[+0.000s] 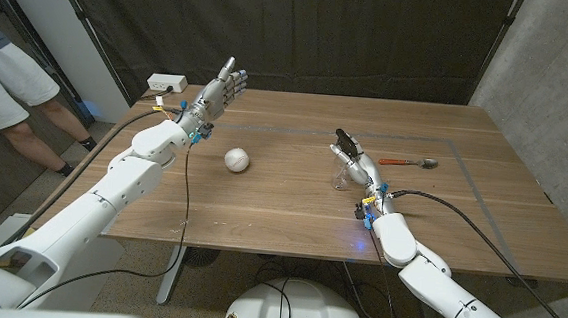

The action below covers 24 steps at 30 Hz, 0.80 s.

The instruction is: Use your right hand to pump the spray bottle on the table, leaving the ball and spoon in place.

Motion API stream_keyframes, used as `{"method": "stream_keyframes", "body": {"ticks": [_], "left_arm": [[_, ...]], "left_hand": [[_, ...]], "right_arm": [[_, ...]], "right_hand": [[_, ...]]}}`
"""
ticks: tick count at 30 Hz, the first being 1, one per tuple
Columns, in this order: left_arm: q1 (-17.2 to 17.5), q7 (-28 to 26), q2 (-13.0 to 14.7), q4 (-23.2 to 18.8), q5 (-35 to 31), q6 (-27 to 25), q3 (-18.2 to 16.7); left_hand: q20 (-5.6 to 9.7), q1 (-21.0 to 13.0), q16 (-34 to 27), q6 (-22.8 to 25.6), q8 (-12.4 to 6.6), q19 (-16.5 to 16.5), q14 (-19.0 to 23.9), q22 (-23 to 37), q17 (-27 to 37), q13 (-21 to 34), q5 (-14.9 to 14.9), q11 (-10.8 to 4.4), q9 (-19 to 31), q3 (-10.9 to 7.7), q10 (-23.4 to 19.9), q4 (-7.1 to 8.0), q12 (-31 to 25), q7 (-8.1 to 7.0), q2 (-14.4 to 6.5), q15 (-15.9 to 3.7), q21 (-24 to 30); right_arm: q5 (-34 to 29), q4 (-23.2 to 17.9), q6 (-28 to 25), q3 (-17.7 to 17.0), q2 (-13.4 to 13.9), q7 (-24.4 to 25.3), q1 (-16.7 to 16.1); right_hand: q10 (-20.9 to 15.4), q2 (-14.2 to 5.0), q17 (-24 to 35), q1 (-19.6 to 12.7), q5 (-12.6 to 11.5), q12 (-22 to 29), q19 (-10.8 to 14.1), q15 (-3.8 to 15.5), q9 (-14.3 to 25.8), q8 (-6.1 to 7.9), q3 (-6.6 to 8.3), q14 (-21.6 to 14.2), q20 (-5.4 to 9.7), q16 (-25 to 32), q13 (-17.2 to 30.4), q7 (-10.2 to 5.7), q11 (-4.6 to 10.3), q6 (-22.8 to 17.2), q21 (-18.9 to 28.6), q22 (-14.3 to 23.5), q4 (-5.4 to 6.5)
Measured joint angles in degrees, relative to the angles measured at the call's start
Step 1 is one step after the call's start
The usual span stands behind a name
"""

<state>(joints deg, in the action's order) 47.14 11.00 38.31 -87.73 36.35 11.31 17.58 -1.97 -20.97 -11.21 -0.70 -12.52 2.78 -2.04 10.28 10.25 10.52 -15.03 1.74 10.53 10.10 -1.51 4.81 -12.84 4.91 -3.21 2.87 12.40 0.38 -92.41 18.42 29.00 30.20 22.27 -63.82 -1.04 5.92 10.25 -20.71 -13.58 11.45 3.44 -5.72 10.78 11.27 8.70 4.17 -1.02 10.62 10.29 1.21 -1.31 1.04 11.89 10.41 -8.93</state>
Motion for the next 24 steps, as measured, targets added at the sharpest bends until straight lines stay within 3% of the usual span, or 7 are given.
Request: {"method": "stream_keyframes", "body": {"ticks": [24], "left_arm": [[-0.63, 0.33, -0.30, 1.13, -0.11, -0.01, 0.22]], "left_hand": [[-0.30, -0.29, 0.00, 0.51, 0.15, 0.31, 0.51, -0.01, 0.00, 0.00, -0.01, 0.03, 0.00, 0.00, -0.02, 0.00, 0.00, 0.11, -0.29, -0.10, 0.00]], "right_arm": [[-2.91, 3.99, -0.51, 1.82, -2.15, 2.62, 3.23]], "right_hand": [[-0.10, -0.22, 0.00, -0.84, 0.00, 0.00, 0.32, 0.29, 0.00, 0.00, 0.00, -0.29, -0.32, 0.00, 0.00, 0.01, -0.52, 0.00, 0.00, 0.14, 0.00]]}}
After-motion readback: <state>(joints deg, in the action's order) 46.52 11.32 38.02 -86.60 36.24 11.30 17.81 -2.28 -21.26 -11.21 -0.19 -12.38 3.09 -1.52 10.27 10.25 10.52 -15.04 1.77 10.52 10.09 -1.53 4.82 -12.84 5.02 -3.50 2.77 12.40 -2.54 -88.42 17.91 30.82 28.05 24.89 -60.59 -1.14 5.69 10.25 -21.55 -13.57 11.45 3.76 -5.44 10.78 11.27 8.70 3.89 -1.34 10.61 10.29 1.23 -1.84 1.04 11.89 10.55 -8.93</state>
